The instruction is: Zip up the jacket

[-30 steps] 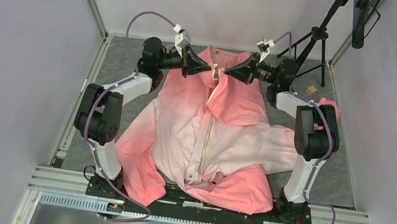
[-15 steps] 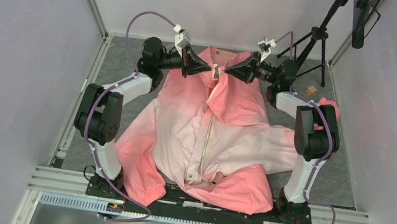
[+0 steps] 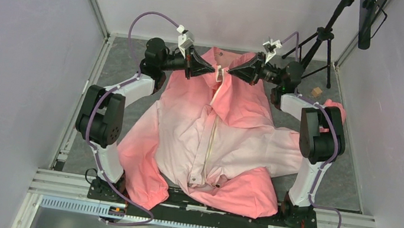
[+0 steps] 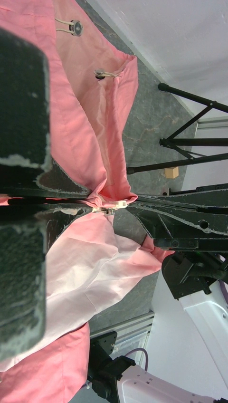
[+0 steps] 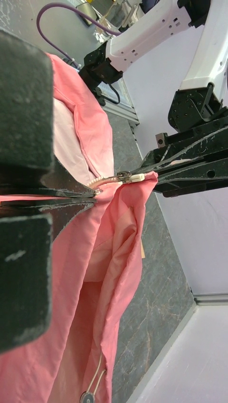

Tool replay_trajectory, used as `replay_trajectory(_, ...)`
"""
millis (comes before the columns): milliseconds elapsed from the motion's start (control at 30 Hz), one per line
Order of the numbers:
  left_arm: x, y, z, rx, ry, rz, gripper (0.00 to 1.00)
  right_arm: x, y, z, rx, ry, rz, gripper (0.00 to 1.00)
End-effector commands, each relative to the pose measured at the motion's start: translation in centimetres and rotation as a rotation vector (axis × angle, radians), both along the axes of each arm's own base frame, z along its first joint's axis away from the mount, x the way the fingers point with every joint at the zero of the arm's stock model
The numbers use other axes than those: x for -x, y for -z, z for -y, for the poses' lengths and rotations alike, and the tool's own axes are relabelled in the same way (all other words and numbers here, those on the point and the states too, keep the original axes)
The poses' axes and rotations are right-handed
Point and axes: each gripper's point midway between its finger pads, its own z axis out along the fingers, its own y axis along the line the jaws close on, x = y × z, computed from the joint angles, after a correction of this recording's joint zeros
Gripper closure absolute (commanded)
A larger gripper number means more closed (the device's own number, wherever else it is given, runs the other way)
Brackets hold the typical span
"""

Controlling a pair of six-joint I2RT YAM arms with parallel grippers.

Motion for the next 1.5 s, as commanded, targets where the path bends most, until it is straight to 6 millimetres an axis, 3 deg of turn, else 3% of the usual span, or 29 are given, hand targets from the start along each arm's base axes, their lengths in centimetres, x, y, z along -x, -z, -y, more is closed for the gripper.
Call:
replay_trajectory(0, 0.57, -2.25, 0.03, 0.016, 0.012, 0.070, 0.98, 1.27, -1.97, -0.27, -0.014, -0.027, 0.086, 1.00)
replay_trajectory(1100, 0.60, -2.86, -0.31, 0.040, 0.015, 0.063, 0.98, 1.07, -1.79, -0.62, -0.010, -0.022, 0.079, 1.00)
replay_trajectory(1467, 0.52, -1.93, 0.18, 0.030, 0.019, 0.037, 0.98, 0.86, -2.23, -0.59, -0.015, -0.008, 0.085, 1.00)
